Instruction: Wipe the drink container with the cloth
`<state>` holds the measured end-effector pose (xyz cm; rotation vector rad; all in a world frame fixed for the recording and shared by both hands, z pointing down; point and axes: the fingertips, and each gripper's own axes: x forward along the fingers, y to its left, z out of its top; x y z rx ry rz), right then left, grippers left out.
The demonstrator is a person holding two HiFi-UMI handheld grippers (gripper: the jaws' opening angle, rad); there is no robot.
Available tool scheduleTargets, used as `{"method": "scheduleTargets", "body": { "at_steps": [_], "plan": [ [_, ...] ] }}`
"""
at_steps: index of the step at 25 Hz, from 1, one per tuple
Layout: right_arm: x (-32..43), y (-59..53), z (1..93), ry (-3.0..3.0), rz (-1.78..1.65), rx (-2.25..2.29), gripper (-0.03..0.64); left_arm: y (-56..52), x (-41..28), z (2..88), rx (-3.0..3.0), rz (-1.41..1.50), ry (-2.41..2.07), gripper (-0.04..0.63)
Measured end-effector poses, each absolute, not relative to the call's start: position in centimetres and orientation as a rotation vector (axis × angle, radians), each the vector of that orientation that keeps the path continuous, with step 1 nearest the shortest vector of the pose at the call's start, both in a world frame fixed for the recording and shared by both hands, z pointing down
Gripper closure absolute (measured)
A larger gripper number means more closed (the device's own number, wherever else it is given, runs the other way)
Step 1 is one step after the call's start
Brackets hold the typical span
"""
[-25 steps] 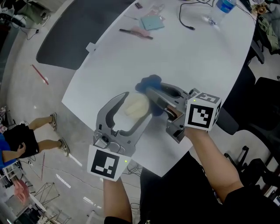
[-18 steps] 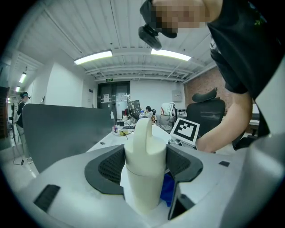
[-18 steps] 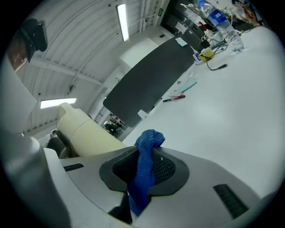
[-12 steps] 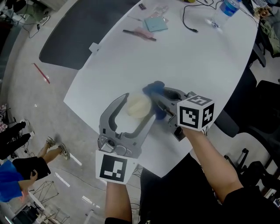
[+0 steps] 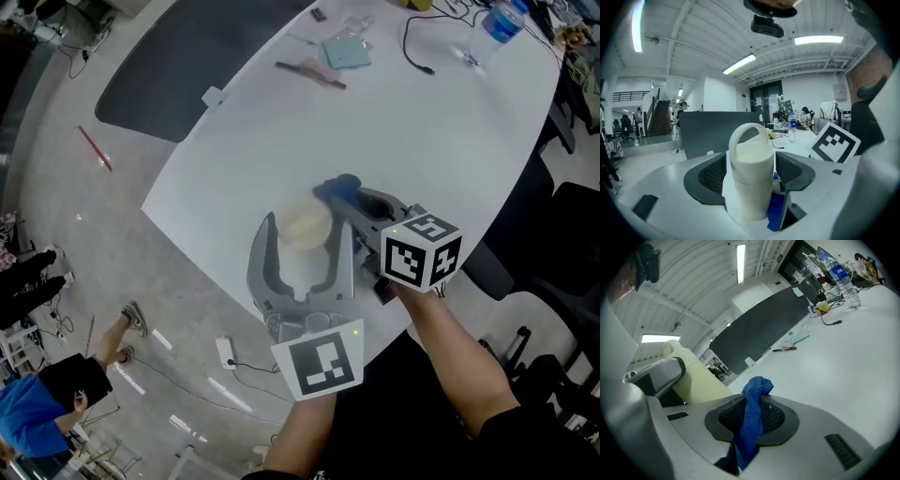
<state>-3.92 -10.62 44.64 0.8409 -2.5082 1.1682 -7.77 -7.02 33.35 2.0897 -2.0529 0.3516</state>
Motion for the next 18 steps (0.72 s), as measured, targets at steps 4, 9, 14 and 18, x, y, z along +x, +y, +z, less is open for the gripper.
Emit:
{"method": "scheduleTargets", "body": {
  "at_steps": [4,9,14,18],
  "plan": [
    [-4.0,-10.6,44.7,-2.511,1.169,0.836,0.560,-7.7,-8.0,33.1,2.076,0.349,-2.060,0.304],
    [-3.7,-10.7,43.9,-2.544,1.156,0.846,0.560,-7.6,-7.8,33.5,2.212,0.359,-1.888,0.310],
    [-3.0,-11.2,40.2,-2.633,1.089,0.836,0.560,-6.8,-7.6,33.8,2.537,0.429,-1.510,0.311],
    [-3.1,-11.9,33.6,-2.818,1.135,0.778,0.560,-6.7,-6.6,33.2,2.748,0.500,-1.282,0.311]
  ]
}}
